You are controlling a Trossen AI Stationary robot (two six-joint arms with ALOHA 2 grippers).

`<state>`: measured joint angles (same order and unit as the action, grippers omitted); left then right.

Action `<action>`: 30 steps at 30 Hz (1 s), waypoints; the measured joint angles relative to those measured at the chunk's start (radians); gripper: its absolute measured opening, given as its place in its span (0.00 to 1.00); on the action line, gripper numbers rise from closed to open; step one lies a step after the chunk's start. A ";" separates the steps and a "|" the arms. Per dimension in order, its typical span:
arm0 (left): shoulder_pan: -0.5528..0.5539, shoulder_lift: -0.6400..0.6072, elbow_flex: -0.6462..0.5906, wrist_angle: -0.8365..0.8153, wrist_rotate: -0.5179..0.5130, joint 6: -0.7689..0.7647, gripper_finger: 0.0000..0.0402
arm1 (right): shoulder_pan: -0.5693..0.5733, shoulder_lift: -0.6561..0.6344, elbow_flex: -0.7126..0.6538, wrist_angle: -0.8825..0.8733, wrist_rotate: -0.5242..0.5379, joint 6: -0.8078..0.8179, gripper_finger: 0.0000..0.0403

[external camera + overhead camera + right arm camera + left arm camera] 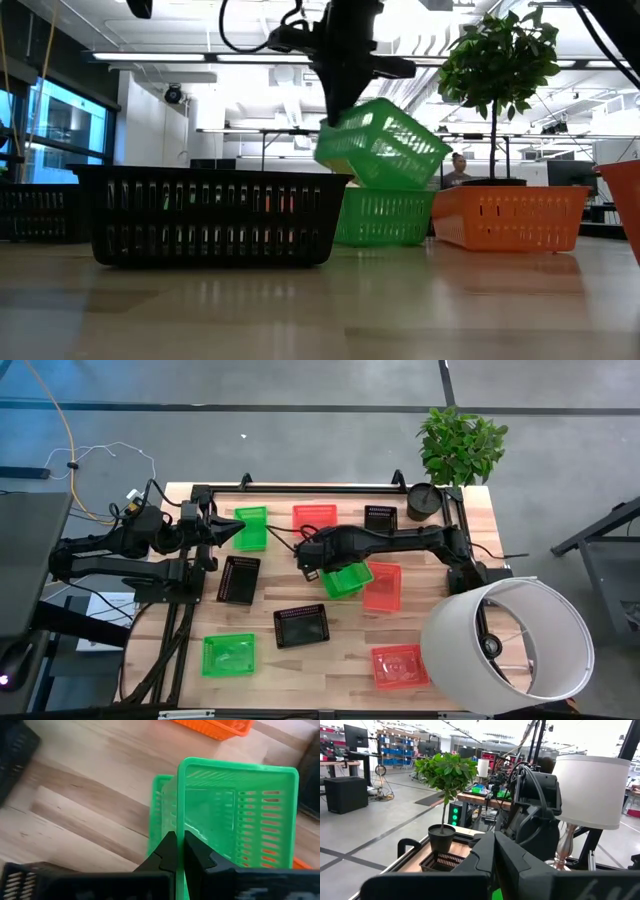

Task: Stack baskets by color
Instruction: Stack the green basket on the green basket

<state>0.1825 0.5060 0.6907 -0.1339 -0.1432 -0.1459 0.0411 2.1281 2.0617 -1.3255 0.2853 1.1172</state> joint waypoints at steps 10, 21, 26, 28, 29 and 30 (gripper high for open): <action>0.000 0.000 0.000 -0.001 -0.004 0.000 0.00 | 0.032 0.000 0.013 0.023 0.018 0.004 0.00; 0.000 0.000 0.000 0.002 -0.028 0.000 0.00 | 0.031 0.066 0.011 0.029 0.020 -0.018 0.00; 0.000 0.000 0.000 0.002 -0.026 0.000 0.00 | 0.032 0.075 0.011 0.028 0.024 -0.025 0.00; 0.000 0.000 0.000 0.002 -0.026 0.000 0.00 | 0.031 0.075 0.011 0.028 0.028 -0.026 0.00; 0.000 0.000 0.000 0.002 -0.026 0.000 0.00 | 0.031 0.075 0.011 0.028 0.031 -0.026 0.00; 0.000 0.000 0.000 0.002 -0.026 0.000 0.00 | 0.031 0.075 0.011 0.028 0.037 -0.026 0.00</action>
<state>0.1827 0.5060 0.6907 -0.1314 -0.1692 -0.1459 0.0723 2.2032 2.0724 -1.2976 0.3221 1.0912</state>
